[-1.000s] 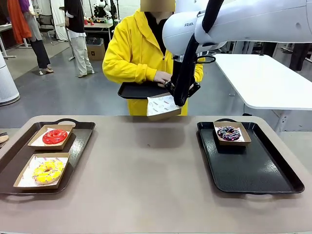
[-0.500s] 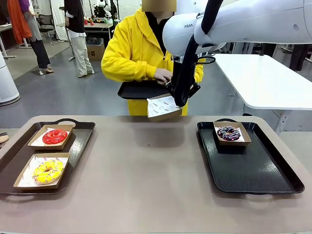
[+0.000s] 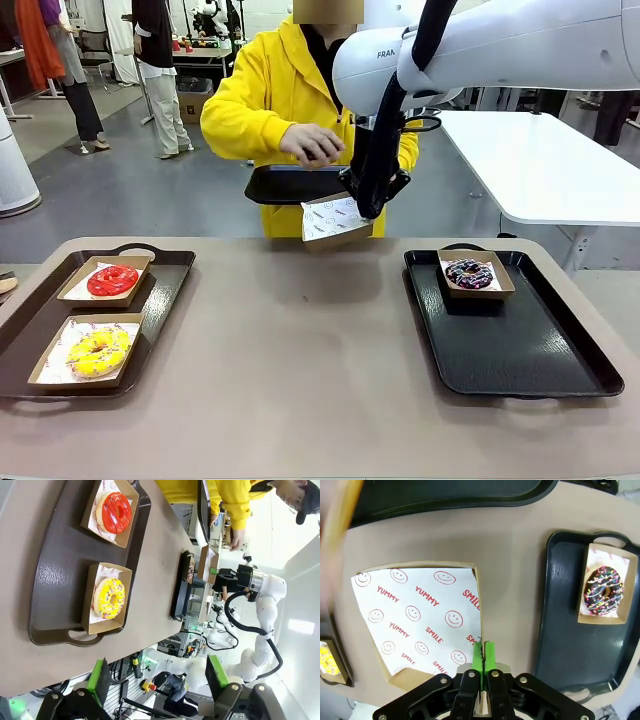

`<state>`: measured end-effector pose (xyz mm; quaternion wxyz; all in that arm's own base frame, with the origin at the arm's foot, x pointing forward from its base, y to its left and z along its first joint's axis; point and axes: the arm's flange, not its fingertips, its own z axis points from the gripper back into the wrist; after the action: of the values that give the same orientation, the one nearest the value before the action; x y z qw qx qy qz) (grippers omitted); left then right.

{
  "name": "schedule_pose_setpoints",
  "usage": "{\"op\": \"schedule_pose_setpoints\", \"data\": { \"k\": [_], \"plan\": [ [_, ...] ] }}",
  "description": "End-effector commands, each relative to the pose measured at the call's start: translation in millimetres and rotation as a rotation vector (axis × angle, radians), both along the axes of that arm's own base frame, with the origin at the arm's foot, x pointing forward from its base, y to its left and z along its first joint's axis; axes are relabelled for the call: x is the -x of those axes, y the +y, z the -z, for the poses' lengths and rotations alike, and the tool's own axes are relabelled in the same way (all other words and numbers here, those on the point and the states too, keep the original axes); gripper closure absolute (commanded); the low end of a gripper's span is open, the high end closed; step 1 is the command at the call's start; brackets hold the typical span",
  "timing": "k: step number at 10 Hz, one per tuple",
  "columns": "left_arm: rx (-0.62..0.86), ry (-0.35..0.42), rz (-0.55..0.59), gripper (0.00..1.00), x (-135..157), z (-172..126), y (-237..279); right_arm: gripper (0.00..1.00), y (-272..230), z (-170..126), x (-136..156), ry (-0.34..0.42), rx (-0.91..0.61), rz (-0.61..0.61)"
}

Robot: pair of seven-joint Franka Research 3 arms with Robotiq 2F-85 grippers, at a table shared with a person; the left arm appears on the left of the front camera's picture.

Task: Individually package the donuts and arrange them on the tray.
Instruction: Place the picked Paper togo box on the Handle tray.

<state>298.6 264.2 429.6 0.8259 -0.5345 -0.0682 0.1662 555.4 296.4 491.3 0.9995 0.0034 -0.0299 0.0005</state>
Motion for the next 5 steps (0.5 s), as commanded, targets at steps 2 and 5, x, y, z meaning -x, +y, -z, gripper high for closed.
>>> {"op": "schedule_pose_setpoints", "data": {
  "k": [2, 5],
  "plan": [
    [0.001, -0.007, -0.012, 0.00, 1.3, -0.4, 0.6, 1.00, -0.1, -2.3, 1.1, -0.003, -0.001, 0.022],
    [0.001, -0.007, -0.012, 0.00, 1.3, -0.4, 0.6, 1.00, -0.1, -2.3, 1.1, -0.003, -0.001, 0.022]
  ]
}}
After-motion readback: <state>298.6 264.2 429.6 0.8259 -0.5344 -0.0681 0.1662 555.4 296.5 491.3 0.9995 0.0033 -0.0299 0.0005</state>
